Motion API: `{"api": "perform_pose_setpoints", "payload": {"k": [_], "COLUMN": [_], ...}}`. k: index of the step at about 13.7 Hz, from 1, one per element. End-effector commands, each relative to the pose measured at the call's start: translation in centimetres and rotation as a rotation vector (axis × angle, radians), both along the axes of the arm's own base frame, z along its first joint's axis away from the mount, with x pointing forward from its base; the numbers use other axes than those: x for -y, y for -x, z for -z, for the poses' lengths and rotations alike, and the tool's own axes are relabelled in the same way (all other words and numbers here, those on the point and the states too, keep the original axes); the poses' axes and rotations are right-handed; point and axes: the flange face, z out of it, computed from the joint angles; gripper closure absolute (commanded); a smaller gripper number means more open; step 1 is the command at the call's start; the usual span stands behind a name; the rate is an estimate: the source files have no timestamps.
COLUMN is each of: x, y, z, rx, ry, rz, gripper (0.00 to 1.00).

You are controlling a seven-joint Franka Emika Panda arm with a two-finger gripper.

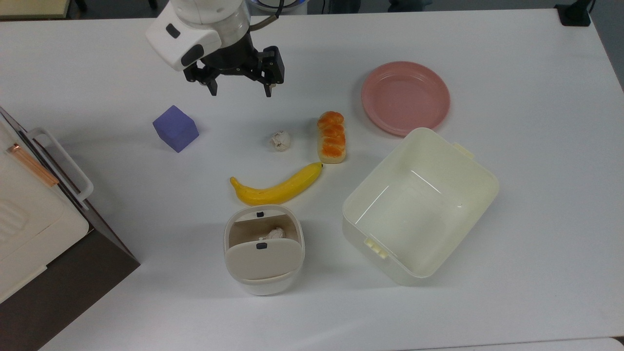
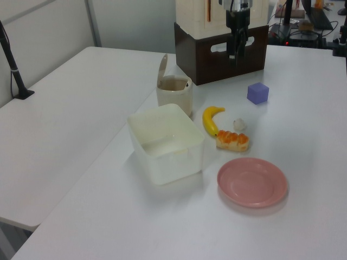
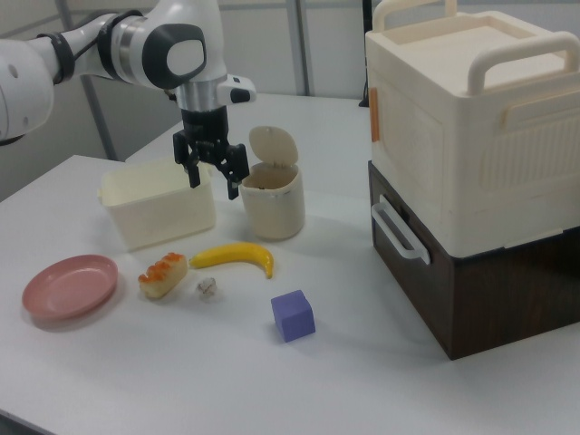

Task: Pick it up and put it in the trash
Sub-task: 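Move the open gripper over the small white object beside the bread roll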

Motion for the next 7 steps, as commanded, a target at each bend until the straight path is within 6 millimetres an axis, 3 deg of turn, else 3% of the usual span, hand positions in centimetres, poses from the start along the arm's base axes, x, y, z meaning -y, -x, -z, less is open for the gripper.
{"api": "perform_pose_setpoints", "payload": {"k": [1,7], "x": [-1.0,-3.8], "y": [1.0,1.8], "z": [2.7,9.6], "rx": [-0.041,-0.028], "ry": [-0.021,-0.016], "rz": [0.003,-0.021], "gripper": [0.04,0.09]}}
